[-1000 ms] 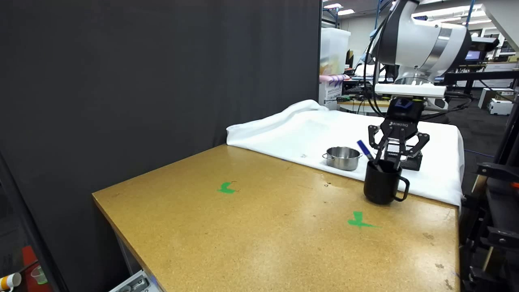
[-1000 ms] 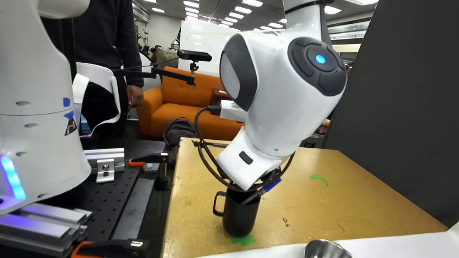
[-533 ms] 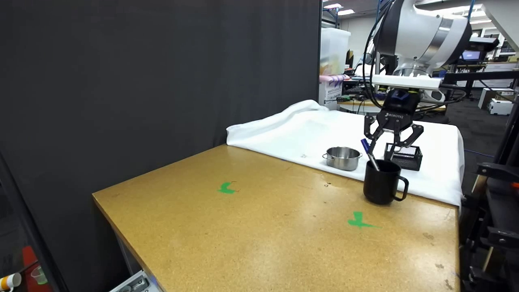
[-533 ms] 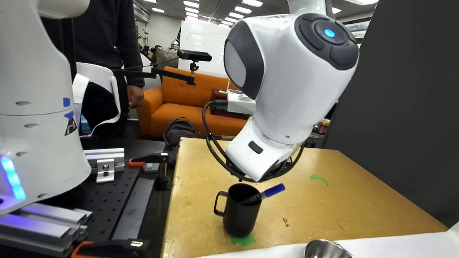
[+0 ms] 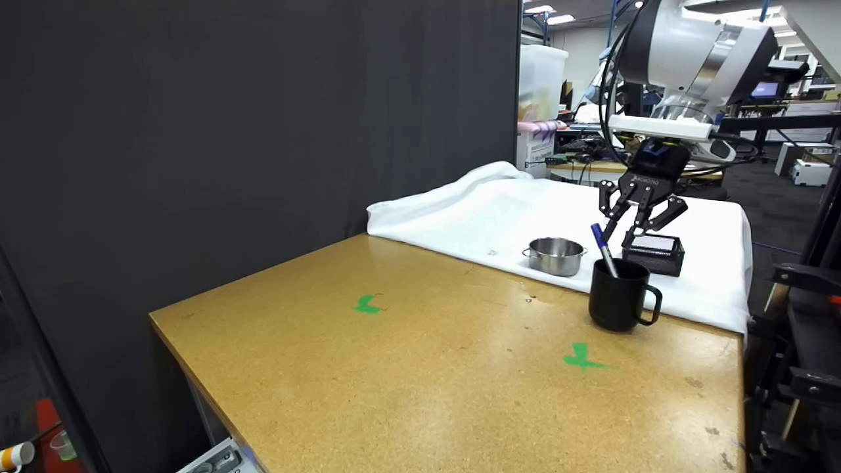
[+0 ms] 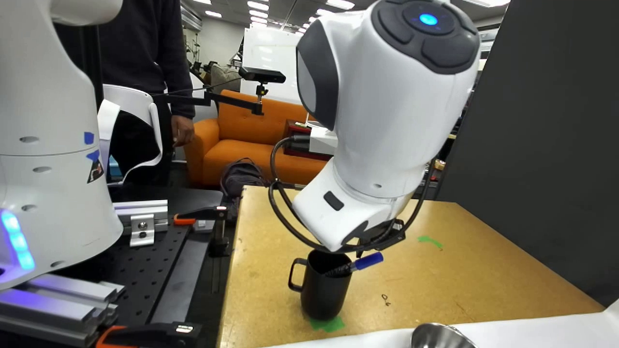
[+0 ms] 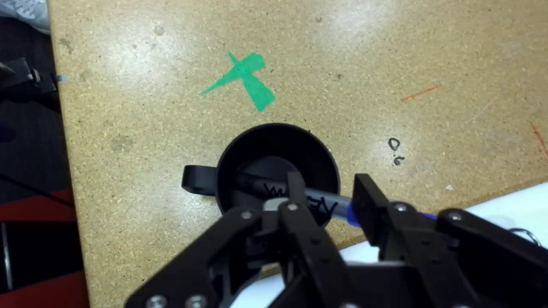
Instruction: Remove the marker from the cup and put it on the table
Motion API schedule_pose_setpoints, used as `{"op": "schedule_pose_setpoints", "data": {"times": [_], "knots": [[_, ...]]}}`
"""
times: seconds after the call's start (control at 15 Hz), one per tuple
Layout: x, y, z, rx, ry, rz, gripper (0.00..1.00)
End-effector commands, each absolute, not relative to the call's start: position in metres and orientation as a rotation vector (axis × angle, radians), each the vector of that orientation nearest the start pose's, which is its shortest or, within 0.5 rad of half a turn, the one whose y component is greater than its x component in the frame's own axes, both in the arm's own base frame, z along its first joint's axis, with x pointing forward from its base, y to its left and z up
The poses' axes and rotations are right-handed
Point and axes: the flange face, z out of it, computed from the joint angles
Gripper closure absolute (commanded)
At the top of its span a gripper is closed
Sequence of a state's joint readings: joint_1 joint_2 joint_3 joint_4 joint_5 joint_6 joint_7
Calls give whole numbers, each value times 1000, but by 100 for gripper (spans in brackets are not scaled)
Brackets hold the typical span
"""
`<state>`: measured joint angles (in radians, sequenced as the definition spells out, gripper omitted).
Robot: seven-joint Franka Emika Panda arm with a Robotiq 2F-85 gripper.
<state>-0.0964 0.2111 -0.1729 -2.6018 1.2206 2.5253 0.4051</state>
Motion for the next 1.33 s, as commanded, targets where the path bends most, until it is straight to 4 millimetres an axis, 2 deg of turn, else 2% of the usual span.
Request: {"op": "schedule_pose_setpoints", "data": {"times": [0.0, 0.13, 0.2, 0.33, 0.53, 0.67, 1.27], "knots": [[359, -126, 168, -1443, 2153, 275, 60], [351, -126, 167, -1371, 2188, 256, 40], [348, -124, 168, -1336, 2200, 246, 38], [346, -121, 168, -1272, 2222, 235, 37], [346, -115, 170, -1128, 2267, 173, 48], [348, -107, 168, -1039, 2293, 135, 49], [348, -72, 155, -792, 2334, 37, 43]]}}
